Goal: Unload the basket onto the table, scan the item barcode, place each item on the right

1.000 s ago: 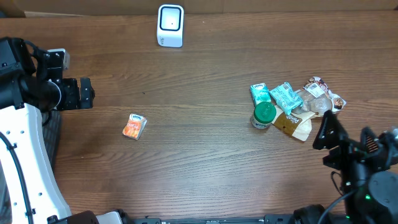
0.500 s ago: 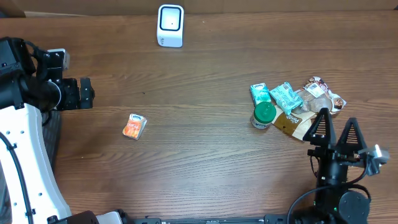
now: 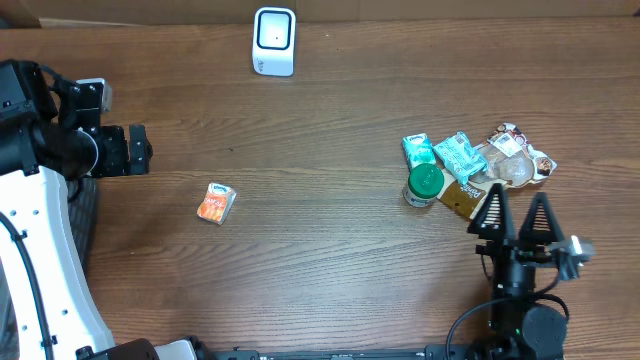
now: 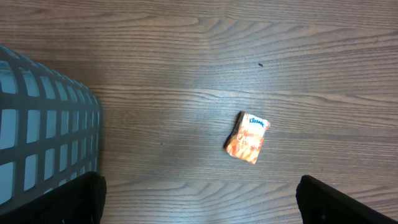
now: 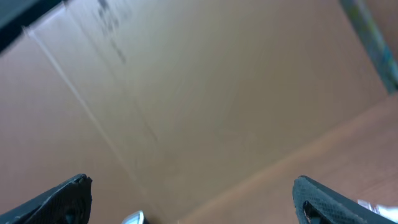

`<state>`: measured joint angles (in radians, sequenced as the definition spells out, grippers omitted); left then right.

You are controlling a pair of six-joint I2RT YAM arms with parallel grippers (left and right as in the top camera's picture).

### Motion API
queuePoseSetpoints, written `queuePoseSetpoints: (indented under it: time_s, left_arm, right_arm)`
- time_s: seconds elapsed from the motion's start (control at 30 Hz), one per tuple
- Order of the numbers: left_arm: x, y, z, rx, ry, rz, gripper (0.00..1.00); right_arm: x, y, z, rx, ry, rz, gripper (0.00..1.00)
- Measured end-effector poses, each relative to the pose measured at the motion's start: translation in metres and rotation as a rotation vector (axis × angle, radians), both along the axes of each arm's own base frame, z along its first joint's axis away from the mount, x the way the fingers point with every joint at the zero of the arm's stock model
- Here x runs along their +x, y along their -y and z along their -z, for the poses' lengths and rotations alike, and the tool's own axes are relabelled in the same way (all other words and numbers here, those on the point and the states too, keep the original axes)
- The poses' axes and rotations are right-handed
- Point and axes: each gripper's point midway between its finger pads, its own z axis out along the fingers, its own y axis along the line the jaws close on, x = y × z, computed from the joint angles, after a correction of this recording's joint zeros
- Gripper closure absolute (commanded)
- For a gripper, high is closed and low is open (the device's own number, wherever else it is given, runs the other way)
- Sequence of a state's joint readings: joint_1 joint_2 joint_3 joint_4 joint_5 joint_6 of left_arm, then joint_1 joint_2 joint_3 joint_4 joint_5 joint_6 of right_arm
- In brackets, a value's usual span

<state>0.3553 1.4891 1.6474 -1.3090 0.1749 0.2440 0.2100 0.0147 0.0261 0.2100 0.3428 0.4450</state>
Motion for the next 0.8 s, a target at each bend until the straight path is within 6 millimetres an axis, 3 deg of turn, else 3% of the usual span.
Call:
queuePoseSetpoints:
  time_s: [0.43, 0.8]
  left_arm:
    - [0.0, 0.0, 0.0, 0.0, 0.0, 0.0, 0.0]
    - [0.0, 0.0, 0.0, 0.0, 0.0, 0.0, 0.0]
  right_arm:
    - [0.01, -0.027, 0.068, -0.079, -0.273, -0.146, 0.0]
    - [0.01, -0.029, 0.068, -0.08, -0.273, -0.155, 0.0]
